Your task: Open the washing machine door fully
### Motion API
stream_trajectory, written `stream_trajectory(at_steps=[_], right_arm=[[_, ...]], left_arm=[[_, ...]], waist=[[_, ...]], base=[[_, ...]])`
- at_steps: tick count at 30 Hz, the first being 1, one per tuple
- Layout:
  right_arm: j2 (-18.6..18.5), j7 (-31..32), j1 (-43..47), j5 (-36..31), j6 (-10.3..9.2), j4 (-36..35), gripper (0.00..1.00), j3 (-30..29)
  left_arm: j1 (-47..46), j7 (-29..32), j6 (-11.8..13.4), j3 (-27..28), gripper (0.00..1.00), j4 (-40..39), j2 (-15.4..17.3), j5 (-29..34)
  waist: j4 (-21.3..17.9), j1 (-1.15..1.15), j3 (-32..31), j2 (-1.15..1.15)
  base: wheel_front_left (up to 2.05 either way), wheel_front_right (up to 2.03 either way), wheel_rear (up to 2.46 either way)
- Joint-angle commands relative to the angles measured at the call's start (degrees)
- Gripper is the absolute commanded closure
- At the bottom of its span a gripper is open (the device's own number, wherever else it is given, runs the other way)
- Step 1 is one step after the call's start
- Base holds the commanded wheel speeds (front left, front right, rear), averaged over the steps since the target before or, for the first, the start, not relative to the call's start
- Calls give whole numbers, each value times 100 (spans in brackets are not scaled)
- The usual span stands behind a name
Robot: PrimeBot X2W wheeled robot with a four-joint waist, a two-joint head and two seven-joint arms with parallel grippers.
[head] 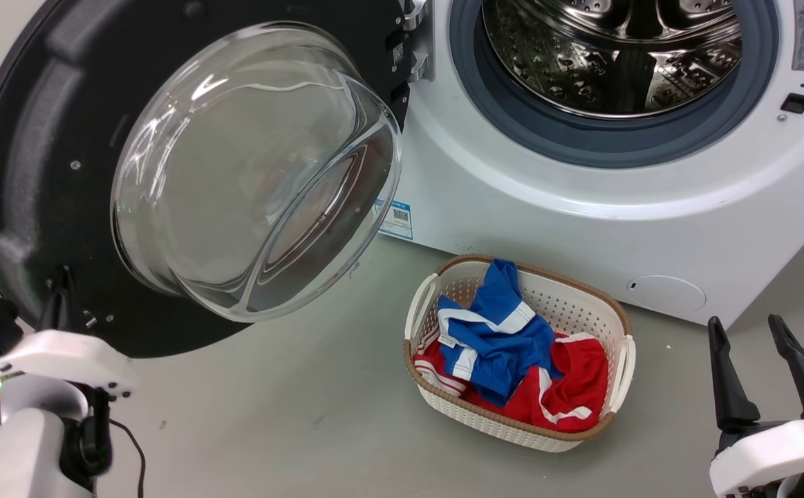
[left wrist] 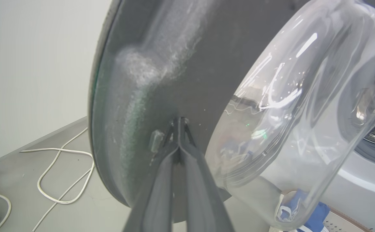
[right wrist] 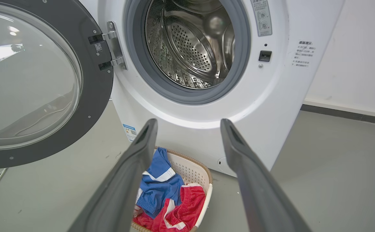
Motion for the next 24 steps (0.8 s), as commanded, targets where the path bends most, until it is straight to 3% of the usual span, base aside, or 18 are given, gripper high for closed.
stream_trajectory(at_steps=[1, 8, 18, 24], right_arm=[[-8, -19, -90, 21, -1, 16, 0, -1], [80, -130, 20, 36, -1, 202, 0, 36], [151, -236, 195, 25, -1, 331, 0, 116], [166, -256, 238, 3, -1, 384, 0, 209]], left_arm=[[102, -53, 27, -15, 100, 3, -22, 31], [658, -176, 206, -216, 100, -486, -93, 289], [1749, 95, 672, -766, 100, -1965, -230, 728], [1955, 300, 589, -1012, 99, -2316, -332, 659]], waist=[[-9, -1, -29, 0], [-81, -1, -382, 0], [-290, -1, -772, 0], [-577, -1, -905, 0]], base=[[0, 0, 0], [0, 0, 0], [0, 0, 0], [0, 0, 0]])
